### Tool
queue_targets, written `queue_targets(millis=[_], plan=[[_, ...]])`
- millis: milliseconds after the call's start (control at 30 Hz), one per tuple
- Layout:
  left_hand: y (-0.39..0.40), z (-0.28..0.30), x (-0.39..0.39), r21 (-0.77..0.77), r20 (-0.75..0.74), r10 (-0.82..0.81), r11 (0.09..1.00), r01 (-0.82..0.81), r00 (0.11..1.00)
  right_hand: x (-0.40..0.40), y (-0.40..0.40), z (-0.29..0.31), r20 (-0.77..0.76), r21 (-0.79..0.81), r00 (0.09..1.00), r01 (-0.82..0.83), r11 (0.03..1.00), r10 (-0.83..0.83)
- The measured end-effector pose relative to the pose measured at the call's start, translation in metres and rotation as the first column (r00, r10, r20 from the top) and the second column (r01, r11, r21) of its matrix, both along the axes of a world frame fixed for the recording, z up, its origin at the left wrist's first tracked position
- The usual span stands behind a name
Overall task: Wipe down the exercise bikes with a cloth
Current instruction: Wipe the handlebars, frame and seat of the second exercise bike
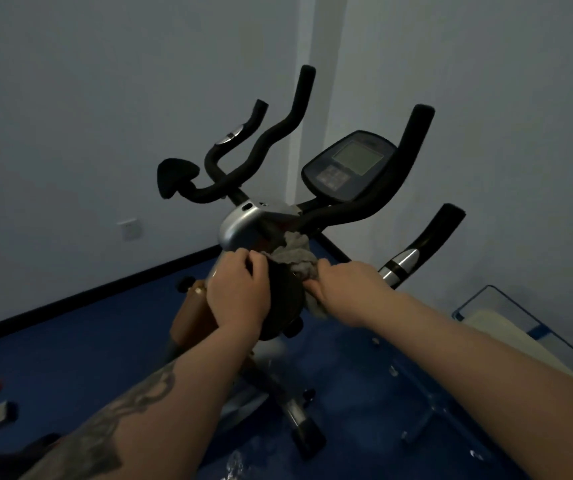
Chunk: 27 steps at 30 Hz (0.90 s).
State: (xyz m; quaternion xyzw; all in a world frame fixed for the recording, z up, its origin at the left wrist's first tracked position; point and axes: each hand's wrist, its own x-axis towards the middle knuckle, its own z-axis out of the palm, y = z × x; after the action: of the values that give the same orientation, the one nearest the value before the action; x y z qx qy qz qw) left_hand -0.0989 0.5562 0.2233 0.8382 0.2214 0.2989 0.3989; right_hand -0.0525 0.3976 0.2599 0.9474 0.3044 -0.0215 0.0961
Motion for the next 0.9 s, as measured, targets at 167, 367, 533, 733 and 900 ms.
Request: queue_targets(millis=[167, 367, 533, 733, 900], plan=[[0.002, 0.000, 0.002, -0.004, -0.022, -0.009, 1.000, 0.008, 1.000, 0.023, 0.026, 0.007, -0.129, 0.003, 0.991, 0.047, 0.999, -0.047], [0.001, 0.002, -0.001, -0.012, -0.014, -0.016, 1.000, 0.016, 1.000, -0.006, 0.007, -0.006, 0.057, 0.017, 0.998, 0.016, 1.000, -0.017], [0.002, 0.000, 0.002, 0.023, -0.030, -0.007, 1.000, 0.008, 1.000, -0.013, 0.013, -0.007, 0.037, 0.319, 0.989, 0.124, 0.940, -0.143], [0.002, 0.001, 0.001, 0.036, -0.016, -0.007, 0.999, 0.007, 1.000, 0.011, 0.034, -0.001, -0.271, 0.492, 0.900, 0.433, 0.755, -0.340], [0.001, 0.000, 0.001, 0.021, -0.007, -0.013, 1.000, 0.013, 1.000, -0.016, 0.003, -0.007, 0.005, 0.545, 0.996, 0.069, 0.836, -0.085]])
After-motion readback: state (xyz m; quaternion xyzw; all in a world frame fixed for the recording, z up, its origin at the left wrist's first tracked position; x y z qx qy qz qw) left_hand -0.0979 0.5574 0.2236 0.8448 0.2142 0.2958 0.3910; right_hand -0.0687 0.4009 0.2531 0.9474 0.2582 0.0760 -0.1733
